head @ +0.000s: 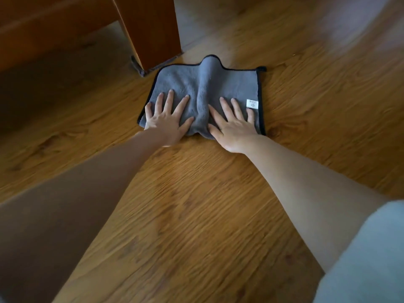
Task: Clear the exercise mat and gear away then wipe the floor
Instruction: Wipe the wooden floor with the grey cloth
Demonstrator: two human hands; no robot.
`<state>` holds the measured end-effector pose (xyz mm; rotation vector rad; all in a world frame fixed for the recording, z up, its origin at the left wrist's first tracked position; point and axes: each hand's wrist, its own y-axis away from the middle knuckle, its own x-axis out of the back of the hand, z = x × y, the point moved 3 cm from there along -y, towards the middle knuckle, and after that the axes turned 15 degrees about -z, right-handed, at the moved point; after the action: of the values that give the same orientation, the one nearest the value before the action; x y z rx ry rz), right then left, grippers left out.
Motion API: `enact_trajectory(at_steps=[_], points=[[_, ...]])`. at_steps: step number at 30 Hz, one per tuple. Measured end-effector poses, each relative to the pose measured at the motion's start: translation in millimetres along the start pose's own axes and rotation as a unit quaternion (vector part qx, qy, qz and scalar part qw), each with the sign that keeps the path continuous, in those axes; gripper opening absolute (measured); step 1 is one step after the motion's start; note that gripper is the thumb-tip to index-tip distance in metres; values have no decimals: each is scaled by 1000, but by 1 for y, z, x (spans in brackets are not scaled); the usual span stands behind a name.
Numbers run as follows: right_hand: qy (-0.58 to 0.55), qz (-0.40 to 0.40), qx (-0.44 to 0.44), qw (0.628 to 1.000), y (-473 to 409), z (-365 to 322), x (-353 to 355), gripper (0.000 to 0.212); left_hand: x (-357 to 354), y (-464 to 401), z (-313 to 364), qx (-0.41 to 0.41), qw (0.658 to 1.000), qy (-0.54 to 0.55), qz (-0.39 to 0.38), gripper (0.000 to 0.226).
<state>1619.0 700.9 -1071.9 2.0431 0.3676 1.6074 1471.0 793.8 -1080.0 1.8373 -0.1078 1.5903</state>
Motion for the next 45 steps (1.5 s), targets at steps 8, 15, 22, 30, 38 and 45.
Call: enact_trajectory(at_steps=[8,15,22,30,38,45], points=[[-19,0,-7,1000,-6,0,6,56,9,-16,1,-11,1000,-18,-4,61],[-19,-12,-8,1000,33,8,-19,57,-3,22,25,-40,998,-44,-19,61],[-37,-8,-9,999,92,18,-56,57,-29,76,62,-62,995,-66,-38,62],[-23,10,-5,1000,178,24,-110,83,-67,161,100,-80,993,-70,-55,64],[0,41,8,999,262,-7,-164,61,-115,256,91,-98,994,-34,-30,69],[-32,82,38,995,334,-31,-220,55,-157,330,92,-146,989,-28,15,63]])
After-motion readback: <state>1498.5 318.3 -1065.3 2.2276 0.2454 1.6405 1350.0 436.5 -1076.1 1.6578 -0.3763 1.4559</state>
